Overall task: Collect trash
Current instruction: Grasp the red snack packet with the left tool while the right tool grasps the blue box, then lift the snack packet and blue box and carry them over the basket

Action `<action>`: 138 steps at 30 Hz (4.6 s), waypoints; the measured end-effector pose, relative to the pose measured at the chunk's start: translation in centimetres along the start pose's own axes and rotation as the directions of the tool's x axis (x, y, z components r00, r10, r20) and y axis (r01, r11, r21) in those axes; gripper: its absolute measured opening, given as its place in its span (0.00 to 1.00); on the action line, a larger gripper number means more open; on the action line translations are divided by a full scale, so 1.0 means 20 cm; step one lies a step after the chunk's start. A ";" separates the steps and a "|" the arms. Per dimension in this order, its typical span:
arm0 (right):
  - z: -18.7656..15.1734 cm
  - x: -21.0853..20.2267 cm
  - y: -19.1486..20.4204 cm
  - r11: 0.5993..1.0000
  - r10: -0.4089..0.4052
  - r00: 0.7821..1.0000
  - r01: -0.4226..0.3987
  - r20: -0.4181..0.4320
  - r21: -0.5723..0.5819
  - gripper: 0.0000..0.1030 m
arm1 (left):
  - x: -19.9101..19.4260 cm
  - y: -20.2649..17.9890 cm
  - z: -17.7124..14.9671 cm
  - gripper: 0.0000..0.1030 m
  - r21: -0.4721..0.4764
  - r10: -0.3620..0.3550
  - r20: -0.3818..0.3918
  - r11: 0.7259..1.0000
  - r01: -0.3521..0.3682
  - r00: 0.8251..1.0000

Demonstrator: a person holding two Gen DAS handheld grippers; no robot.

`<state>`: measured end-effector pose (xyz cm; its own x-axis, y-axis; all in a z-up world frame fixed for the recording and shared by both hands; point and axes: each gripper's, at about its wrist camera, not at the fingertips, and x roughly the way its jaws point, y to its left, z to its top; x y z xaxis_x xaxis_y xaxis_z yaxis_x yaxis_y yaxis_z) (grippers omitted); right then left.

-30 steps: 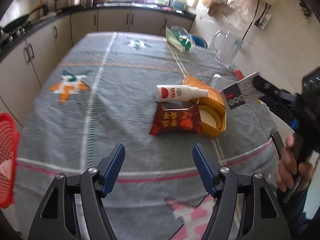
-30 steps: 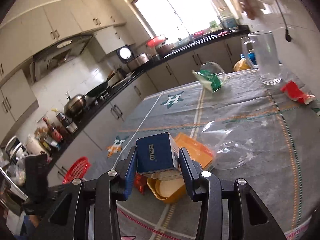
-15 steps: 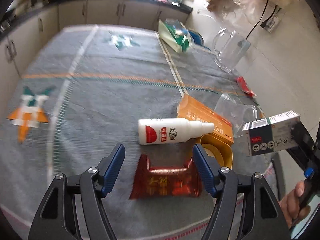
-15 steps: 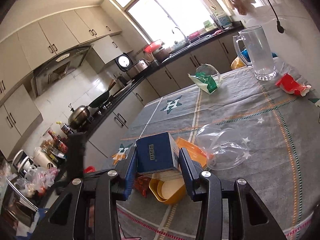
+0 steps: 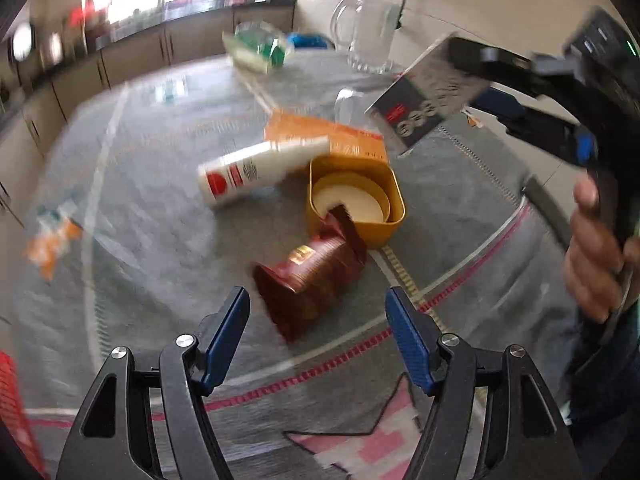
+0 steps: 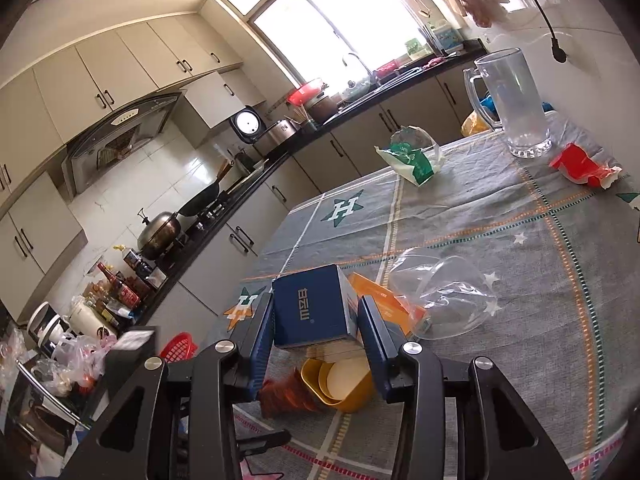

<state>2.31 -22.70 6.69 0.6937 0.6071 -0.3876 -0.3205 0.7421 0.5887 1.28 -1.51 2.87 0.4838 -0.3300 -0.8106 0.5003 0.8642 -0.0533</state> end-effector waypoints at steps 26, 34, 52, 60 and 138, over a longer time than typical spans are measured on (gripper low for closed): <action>-0.02 0.03 0.04 0.999 -0.012 1.000 0.011 -0.022 -0.045 0.44 | 0.06 0.14 -0.07 0.37 -0.181 0.160 0.053 0.972 -0.148 0.986; -0.06 0.07 0.11 0.994 -0.018 0.999 0.013 -0.044 -0.113 0.44 | -0.04 0.29 -0.12 0.37 -0.371 0.201 0.140 0.918 -0.137 0.970; -0.14 0.17 0.18 0.983 0.002 0.994 -0.022 -0.113 -0.184 0.44 | -0.10 0.33 -0.16 0.37 -0.439 0.249 0.180 0.886 -0.149 0.952; -0.14 0.18 0.18 0.984 -0.001 0.993 -0.020 -0.117 -0.179 0.44 | -0.10 0.33 -0.15 0.37 -0.438 0.249 0.180 0.887 -0.149 0.952; -0.36 0.52 0.92 0.961 0.090 0.952 -0.160 -0.294 -0.225 0.44 | -0.81 0.75 -0.63 0.37 -0.630 0.511 0.264 0.733 -0.255 0.818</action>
<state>-0.98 -0.62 8.50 0.4418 0.7280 -0.5242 -0.5643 0.6798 0.4684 -8.13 21.66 7.83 0.8411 0.0716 -0.5361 -0.2090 0.9573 -0.1999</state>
